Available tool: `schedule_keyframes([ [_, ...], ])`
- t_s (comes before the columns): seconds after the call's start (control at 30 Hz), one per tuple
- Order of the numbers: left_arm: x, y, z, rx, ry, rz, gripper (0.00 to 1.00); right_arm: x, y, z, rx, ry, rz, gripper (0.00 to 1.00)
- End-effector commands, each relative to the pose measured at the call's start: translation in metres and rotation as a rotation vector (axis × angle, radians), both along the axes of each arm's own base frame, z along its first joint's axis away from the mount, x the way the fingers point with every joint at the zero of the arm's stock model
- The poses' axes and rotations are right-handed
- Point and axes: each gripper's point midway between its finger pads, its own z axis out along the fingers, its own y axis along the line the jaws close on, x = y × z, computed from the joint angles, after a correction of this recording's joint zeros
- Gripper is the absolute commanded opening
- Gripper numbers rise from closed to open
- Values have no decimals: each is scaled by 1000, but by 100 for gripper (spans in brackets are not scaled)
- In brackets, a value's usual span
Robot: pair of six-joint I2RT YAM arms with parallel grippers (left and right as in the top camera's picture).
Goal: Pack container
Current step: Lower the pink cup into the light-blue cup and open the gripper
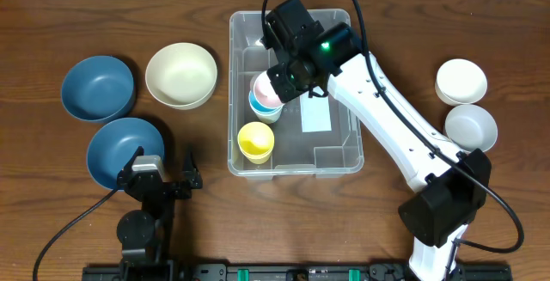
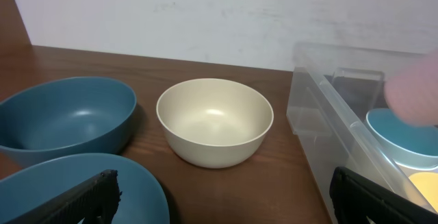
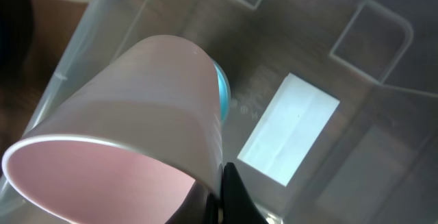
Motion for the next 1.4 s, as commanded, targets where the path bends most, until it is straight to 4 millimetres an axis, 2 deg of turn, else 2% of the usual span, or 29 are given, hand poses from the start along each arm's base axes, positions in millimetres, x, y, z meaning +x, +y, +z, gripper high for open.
schedule_keyframes([
  [0.0, 0, -3, -16, 11, 40, -16, 98, 3, -4, 1, -11, 0, -25, 1],
  [0.83, 0, -3, -16, 11, 40, -16, 98, -2, -9, -2, -37, 17, -27, 1],
  [0.87, 0, -3, -16, 11, 40, -16, 98, -2, -9, -2, -36, 16, -26, 5],
  [0.93, 0, -3, -16, 11, 40, -16, 98, 0, -8, -1, -35, 8, -16, 40],
  [0.97, 0, -3, -16, 11, 40, -16, 98, 0, -8, -1, -33, 6, -16, 46],
  [1.3, 0, -3, -16, 11, 40, -16, 98, 11, 4, 5, 12, -47, -4, 49],
  [1.37, 0, -3, -16, 11, 40, -16, 98, 14, 7, 7, 15, -69, 20, 59],
])
